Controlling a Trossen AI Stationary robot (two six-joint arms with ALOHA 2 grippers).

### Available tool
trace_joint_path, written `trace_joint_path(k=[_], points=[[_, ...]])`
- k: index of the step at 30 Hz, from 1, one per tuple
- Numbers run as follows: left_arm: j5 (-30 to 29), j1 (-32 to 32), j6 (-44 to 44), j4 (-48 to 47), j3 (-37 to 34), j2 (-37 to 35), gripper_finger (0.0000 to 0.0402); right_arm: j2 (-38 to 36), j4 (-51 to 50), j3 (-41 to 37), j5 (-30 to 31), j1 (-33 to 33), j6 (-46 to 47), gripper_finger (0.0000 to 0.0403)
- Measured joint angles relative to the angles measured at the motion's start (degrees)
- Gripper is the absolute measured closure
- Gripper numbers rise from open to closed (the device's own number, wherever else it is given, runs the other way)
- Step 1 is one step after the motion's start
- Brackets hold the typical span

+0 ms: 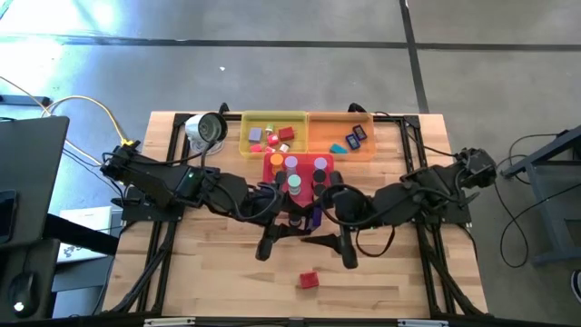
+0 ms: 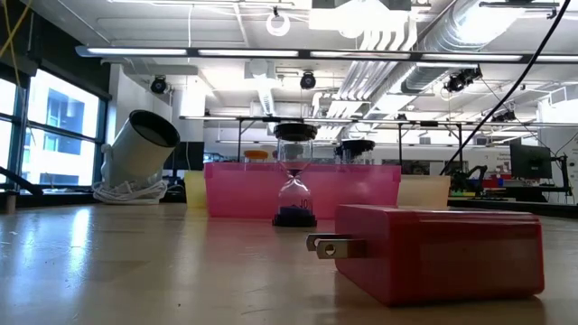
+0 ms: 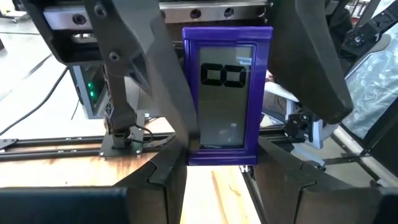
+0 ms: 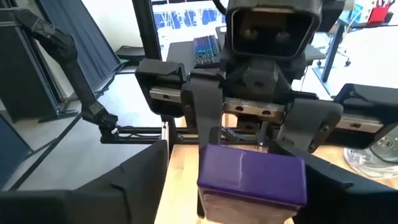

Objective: Pick & Place Office items
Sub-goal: Put the dark blue digital clock into the orange bin

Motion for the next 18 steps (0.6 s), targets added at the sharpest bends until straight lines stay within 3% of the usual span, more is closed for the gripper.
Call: trace_joint_path(k=[12, 18], points=[[0.0, -0.2, 0.9, -0.1, 0.0, 0.0, 0.0258, 0.0, 0.0, 0.0, 0.1, 0.0, -0.6, 0.0262], [0.0, -0.2, 0.9, -0.2, 0.0, 0.0, 0.0247, 0.0, -0.4, 0.0, 0.1, 0.0, -0.7, 0.0265]])
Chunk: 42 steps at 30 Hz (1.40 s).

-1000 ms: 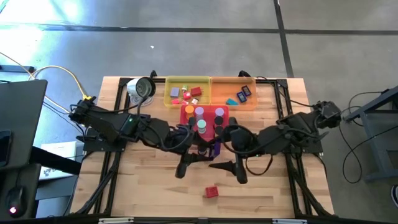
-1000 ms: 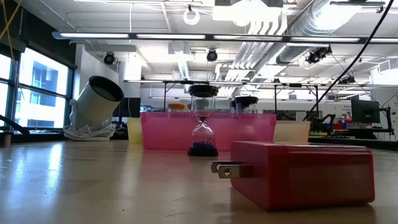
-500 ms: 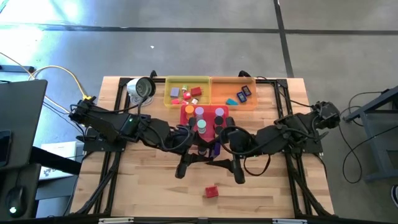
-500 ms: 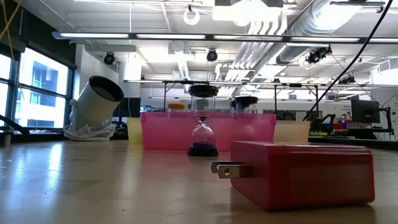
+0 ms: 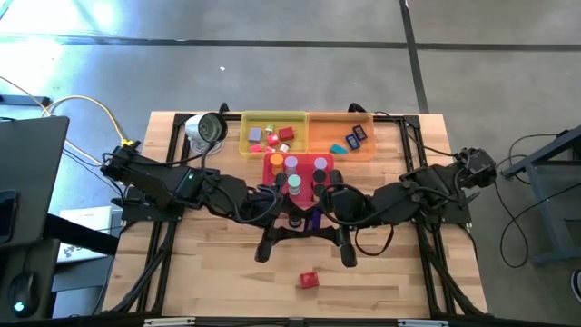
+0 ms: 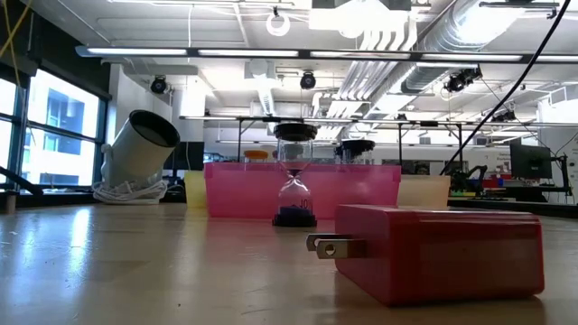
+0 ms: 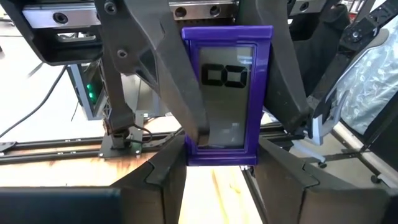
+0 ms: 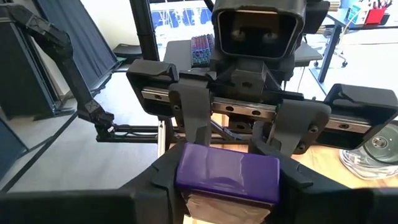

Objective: Pick & Place Office items
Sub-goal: Put the dark blue digital clock into the orange bin

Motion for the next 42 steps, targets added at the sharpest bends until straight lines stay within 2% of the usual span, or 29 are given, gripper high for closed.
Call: trace_joint_path(k=[6, 28, 32, 37, 42], points=[[0.0, 0.0, -0.3, -0.1, 0.0, 0.0, 0.0222, 0.0, -0.4, 0.0, 0.0, 0.0, 1.3, 0.0259], [0.0, 0.2, 0.8, -4.9, 0.0, 0.0, 0.0216, 0.0, -2.8, 0.0, 1.8, 0.0, 3.7, 0.0265], [1.6, 0.2, 0.6, -9.0, 0.0, -0.1, 0.0216, 0.0, -3.7, 0.0, 2.0, 0.0, 5.4, 0.0264], [4.1, 0.2, -1.9, -15.2, 0.0, -0.1, 0.0216, -0.1, -7.9, 0.0, 6.2, 0.0, 8.5, 0.0264], [4.7, 0.2, -3.3, -22.4, 0.0, -0.1, 0.0216, -0.2, -17.4, 0.1, 12.8, -1.3, 18.1, 0.0264]])
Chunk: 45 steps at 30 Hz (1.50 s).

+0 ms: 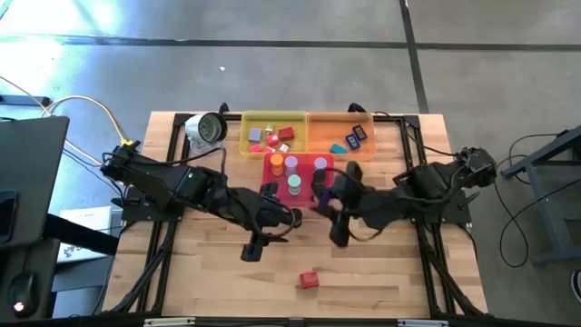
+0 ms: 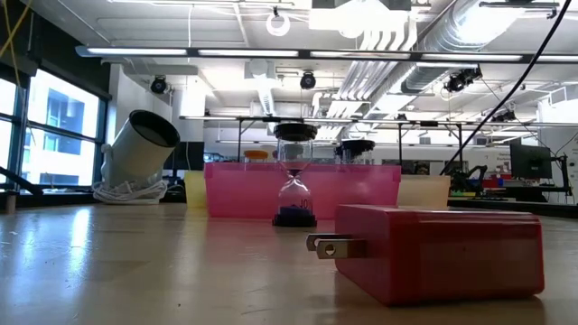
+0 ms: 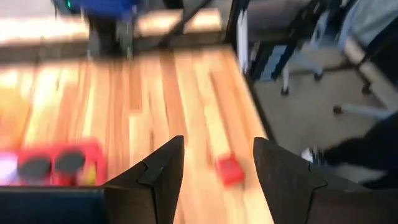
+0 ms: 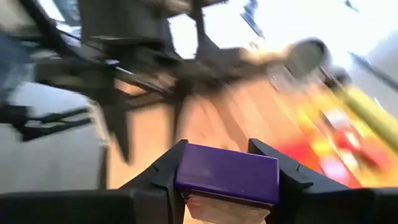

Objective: Pick & Place Office items
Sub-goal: Put the dark blue digital clock into the orange bin

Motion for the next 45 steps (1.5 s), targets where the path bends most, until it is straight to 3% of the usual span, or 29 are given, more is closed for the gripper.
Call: trace_joint_path(k=[5, 14, 20, 31, 38, 45], points=[[0.0, 0.0, -5.2, -13.1, 0.0, 0.0, 0.0215, -0.4, -14.8, 0.0, 0.1, -4.4, 14.7, 0.0264], [-0.1, -0.8, -13.6, -28.7, 0.0, 0.0, 0.0215, -0.4, -29.5, 0.0, -6.5, -17.8, 28.2, 0.0264], [-0.1, -2.8, -14.3, -29.6, 0.0, 0.0, 0.0215, 0.1, -35.7, 0.0, -8.9, -30.3, 22.2, 0.0264], [-0.8, -2.8, -15.7, -35.0, 0.0, -0.4, 0.0215, 4.8, -29.2, 0.0, -18.9, -49.1, 3.0, 0.0264], [-5.9, -0.7, -15.5, -38.1, 0.0, -2.6, 0.0215, 13.0, -28.3, 0.0, -22.9, -57.2, -6.4, 0.0264], [-5.5, 3.4, -13.4, -39.0, 0.0, -4.8, 0.0215, 21.6, -27.9, 0.0, -28.8, -62.6, -11.3, 0.0263]])
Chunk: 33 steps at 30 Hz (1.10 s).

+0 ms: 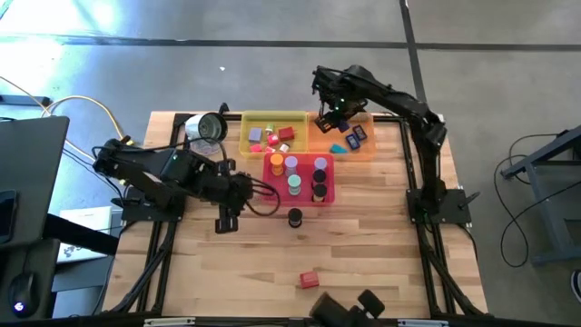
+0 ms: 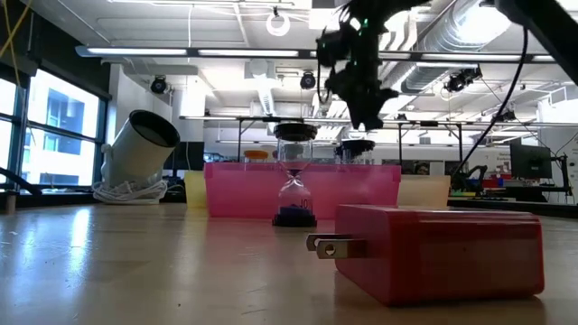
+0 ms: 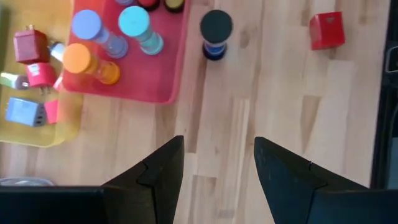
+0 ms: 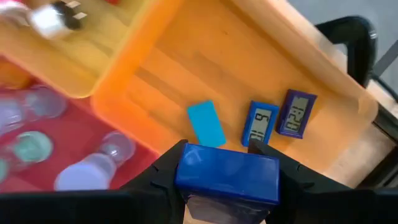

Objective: Pick & Place Office items
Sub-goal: Put the dark blue digital clock into the orange bin

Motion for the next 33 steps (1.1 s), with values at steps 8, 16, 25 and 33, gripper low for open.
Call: trace_joint_path(k=[8, 16, 25, 33], points=[[1.5, 3.2, 6.0, -0.6, -0.1, -0.2, 0.0216, 5.8, 3.0, 0.0, -3.4, -3.3, -3.6, 0.0262], [2.0, 4.2, 4.8, -4.2, -0.2, -0.2, 0.0216, 10.7, 5.9, 0.0, -3.7, -5.3, -5.8, 0.0263], [1.6, 4.4, 3.6, -4.7, -0.2, -0.2, 0.0216, 15.2, 6.6, 0.0, -4.0, -6.2, -6.8, 0.026], [1.6, 4.9, 2.5, -4.6, -0.2, -0.2, 0.0216, 15.3, 10.8, 0.0, -3.2, -6.1, -7.0, 0.0246]])
